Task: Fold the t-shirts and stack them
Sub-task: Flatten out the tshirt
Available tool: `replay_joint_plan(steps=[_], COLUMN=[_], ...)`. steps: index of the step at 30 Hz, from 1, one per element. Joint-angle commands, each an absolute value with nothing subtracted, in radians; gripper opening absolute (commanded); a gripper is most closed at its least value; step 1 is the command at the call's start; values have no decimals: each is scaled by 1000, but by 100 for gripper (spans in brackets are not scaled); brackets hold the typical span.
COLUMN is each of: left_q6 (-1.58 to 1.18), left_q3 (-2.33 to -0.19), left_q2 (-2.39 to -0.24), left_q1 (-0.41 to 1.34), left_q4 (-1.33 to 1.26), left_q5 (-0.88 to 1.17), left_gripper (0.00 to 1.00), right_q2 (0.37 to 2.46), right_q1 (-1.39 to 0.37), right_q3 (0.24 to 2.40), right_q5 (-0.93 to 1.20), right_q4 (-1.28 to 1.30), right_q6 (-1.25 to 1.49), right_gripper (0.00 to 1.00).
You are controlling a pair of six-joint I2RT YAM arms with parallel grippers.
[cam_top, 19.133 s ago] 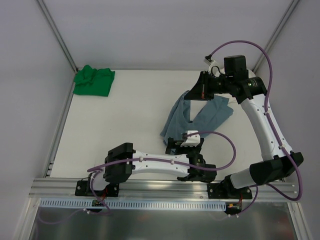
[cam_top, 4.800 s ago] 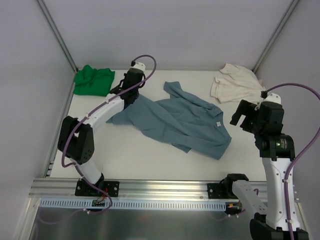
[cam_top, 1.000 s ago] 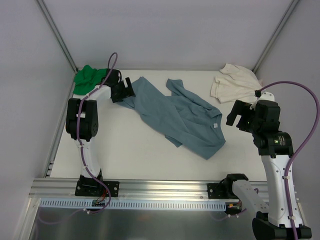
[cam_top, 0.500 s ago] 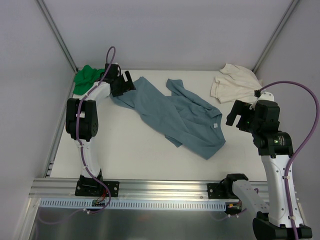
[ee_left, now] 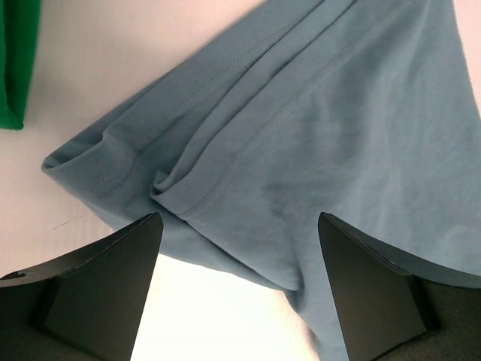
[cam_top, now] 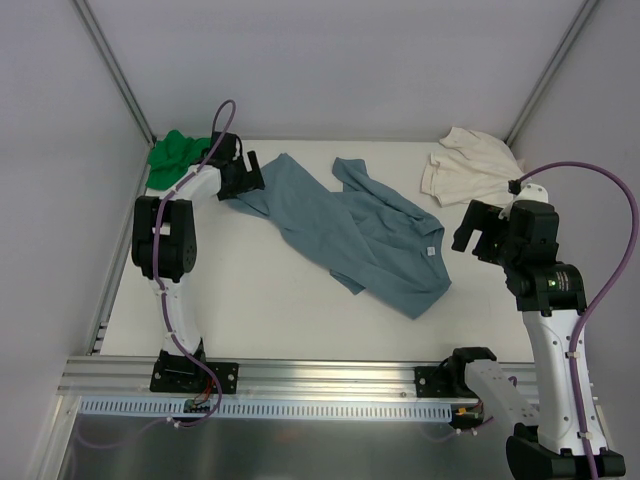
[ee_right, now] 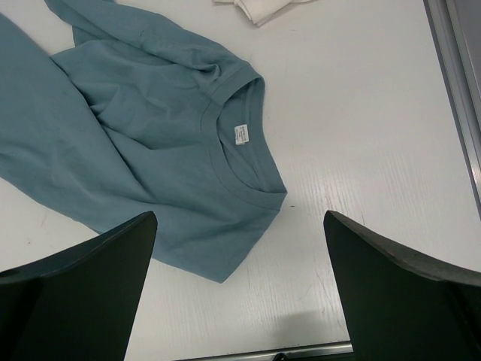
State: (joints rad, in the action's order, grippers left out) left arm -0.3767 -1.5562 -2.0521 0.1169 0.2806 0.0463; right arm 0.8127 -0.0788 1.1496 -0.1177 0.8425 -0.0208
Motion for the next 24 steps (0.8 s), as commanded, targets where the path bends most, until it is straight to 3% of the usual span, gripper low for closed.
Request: replay_joint_plan(steps=[1, 14, 16, 17, 18, 19, 21, 24], left_q6=[-348, -357, -360, -360, -360, -365, -368, -373], left_q3=[-1549, -1566, -1572, -1572, -1572, -1572, -1574, -1574], left_q2=[-2060, -2094, -2100, -2102, -2102, -2106, -2109, -2117], left_q1=[112, 110, 110, 109, 110, 110, 110, 110], left_q4=[293, 304, 305, 301, 299, 299, 299, 299], left_q5=[6, -26, -26, -23, -23, -23, -28, -28], left_gripper=[87, 86, 75, 65, 52, 24, 15, 15], right_q2=[804, 802, 799, 799, 799, 799, 799, 799], right_q1=[-86, -87, -87, -87, -86, -87, -86, -87], right_q3=[1154, 1152, 1150, 1150, 1150, 1150, 1149, 1150], right_q5=[-141, -144, -144, -144, -146, -146, -147, -146], right_q4=[833, 833, 831, 831, 833, 833, 833, 833], right_q6=[-43, -41, -43, -43, -43, -41, -43, -41], right_gripper=[100, 100, 99, 100, 99, 99, 100, 99])
